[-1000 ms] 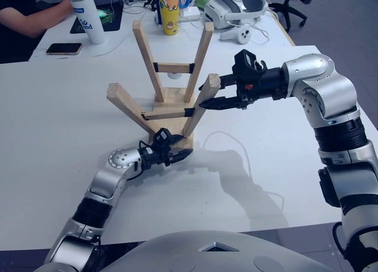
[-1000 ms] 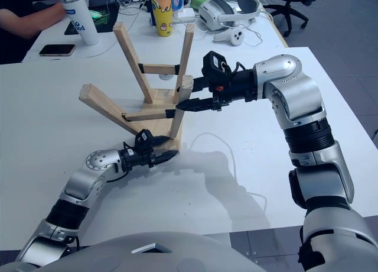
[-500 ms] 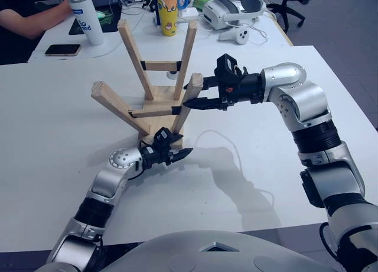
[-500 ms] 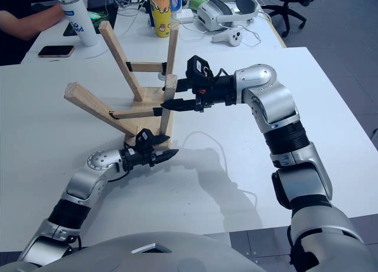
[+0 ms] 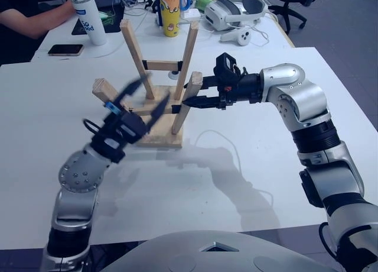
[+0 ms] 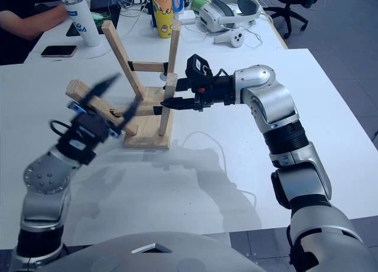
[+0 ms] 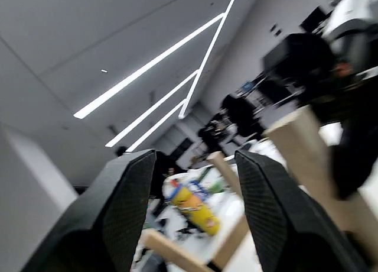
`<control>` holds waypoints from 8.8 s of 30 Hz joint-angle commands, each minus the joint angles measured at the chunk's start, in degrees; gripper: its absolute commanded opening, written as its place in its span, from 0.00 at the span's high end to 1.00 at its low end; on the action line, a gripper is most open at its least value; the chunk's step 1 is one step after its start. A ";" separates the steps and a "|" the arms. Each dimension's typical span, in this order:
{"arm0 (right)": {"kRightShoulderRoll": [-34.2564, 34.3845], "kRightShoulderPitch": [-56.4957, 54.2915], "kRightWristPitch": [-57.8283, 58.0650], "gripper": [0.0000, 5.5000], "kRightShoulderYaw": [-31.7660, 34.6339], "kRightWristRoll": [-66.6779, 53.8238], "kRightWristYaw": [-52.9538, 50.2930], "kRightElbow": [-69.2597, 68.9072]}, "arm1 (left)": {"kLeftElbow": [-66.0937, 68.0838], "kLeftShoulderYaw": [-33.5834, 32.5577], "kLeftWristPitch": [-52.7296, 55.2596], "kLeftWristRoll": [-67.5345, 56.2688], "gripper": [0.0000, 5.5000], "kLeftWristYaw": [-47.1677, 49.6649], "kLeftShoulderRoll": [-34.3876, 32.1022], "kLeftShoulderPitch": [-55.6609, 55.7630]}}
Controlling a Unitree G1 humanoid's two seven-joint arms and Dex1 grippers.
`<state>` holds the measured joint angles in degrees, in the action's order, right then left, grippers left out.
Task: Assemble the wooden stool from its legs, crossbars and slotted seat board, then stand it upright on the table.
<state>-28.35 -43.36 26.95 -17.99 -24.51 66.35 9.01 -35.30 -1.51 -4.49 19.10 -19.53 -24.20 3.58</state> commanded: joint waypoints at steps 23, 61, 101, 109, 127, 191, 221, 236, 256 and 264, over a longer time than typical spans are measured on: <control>4.10 6.82 0.55 0.63 -3.49 4.35 -4.72 7.19 | 2.98 -4.62 20.65 0.51 0.54 2.57 11.85 28.31; 14.39 29.96 -9.52 0.40 9.02 10.98 -28.66 3.10 | 32.10 9.25 11.70 1.80 0.54 -7.93 -7.10 -3.10; 17.05 32.32 -14.92 1.00 21.04 10.51 -38.67 3.75 | 23.65 12.23 9.83 -19.52 1.00 -7.44 9.89 -10.59; 17.85 28.42 -15.17 1.00 22.31 5.82 -34.96 2.42 | 32.54 13.81 13.52 -13.39 1.00 1.60 13.21 -8.13; 23.42 1.49 11.46 1.00 25.57 -29.55 -57.75 -20.42 | 32.58 17.13 21.04 -11.52 1.00 0.98 10.91 -10.72; 14.14 21.53 10.45 1.00 12.20 -9.44 -36.31 -11.91 | 31.36 12.57 23.14 -17.35 1.00 -1.75 9.55 -4.63; 25.12 27.16 -11.72 1.00 22.46 10.53 -66.20 -20.87 | 7.63 -5.60 15.06 -23.57 1.00 23.96 22.17 -2.78; 19.19 30.56 0.47 1.00 13.57 13.38 -55.79 -16.27 | 14.00 -2.45 24.51 -22.05 1.00 22.64 21.11 -0.83; 13.11 21.57 5.03 1.00 7.49 14.40 -40.03 -2.79 | 20.42 -0.22 30.49 -21.66 1.00 14.10 14.15 -0.55; 11.55 5.62 -17.59 1.00 18.04 10.65 -28.75 27.23 | 25.55 3.32 30.23 -26.14 1.00 -14.66 -6.15 -0.61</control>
<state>-17.07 -33.03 14.43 -2.79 -11.83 33.20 28.87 -10.20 -1.71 26.64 -4.73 -23.86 -24.86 2.12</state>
